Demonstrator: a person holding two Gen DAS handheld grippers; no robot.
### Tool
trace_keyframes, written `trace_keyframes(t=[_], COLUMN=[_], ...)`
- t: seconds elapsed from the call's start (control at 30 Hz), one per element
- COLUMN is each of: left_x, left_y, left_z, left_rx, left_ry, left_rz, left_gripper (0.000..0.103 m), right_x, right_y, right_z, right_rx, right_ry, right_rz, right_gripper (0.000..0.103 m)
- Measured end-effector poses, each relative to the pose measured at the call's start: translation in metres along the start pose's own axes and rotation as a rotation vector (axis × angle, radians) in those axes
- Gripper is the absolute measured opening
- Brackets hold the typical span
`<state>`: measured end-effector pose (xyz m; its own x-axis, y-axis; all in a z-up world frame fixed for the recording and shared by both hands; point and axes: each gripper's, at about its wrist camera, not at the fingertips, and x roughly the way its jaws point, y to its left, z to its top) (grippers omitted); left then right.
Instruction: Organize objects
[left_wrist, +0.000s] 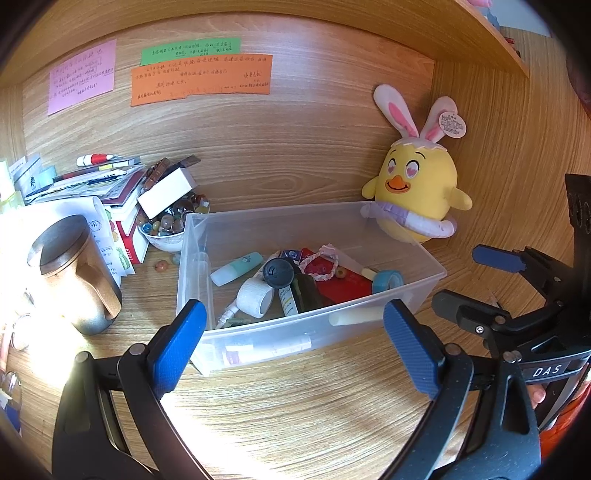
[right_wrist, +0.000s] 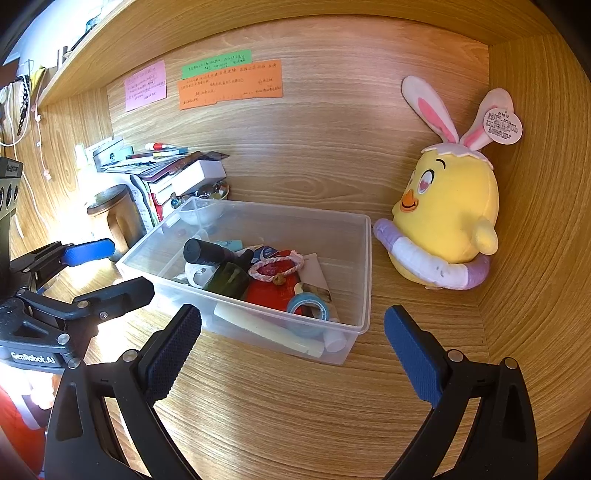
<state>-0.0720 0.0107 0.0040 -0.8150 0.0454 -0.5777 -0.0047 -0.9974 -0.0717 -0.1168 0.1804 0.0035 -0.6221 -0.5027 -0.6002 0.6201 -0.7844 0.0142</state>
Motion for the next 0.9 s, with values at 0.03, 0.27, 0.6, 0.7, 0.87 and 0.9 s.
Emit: trace_keyframes(t=[0.03, 0.27, 0.6, 0.7, 0.87, 0.9], left_x=[0.000, 0.000, 0.003, 0.002, 0.001, 0.001], left_y=[0.000, 0.000, -0.001, -0.001, -0.002, -0.002], left_z=[0.000, 0.000, 0.000, 0.000, 0.000, 0.000], left_rx=[-0.002, 0.001, -0.011, -0.011, 0.001, 0.000], left_ry=[-0.001, 0.007, 0.032, 0.026, 0.015, 0.017], left_rz=[0.000, 0.000, -0.022, -0.023, -0.015, -0.015], left_gripper=[0.098, 0.098, 0.098, 0.098, 0.098, 0.099], right_x=[0.000, 0.000, 0.001, 0.002, 0.003, 0.004], right_y=[-0.001, -0.002, -0.005, -0.007, -0.010, -0.011], right_z=[0.000, -0.001, -0.001, -0.002, -0.002, -0.002], right_rx=[0.000, -0.002, 0.010, 0.017, 0.025, 0.026], right_ry=[0.001, 0.001, 0.008, 0.012, 0.016, 0.017], right_rz=[0.001, 0.005, 0.005, 0.006, 0.006, 0.006], right_gripper=[0.099, 0.099, 0.100, 0.100, 0.100, 0.100])
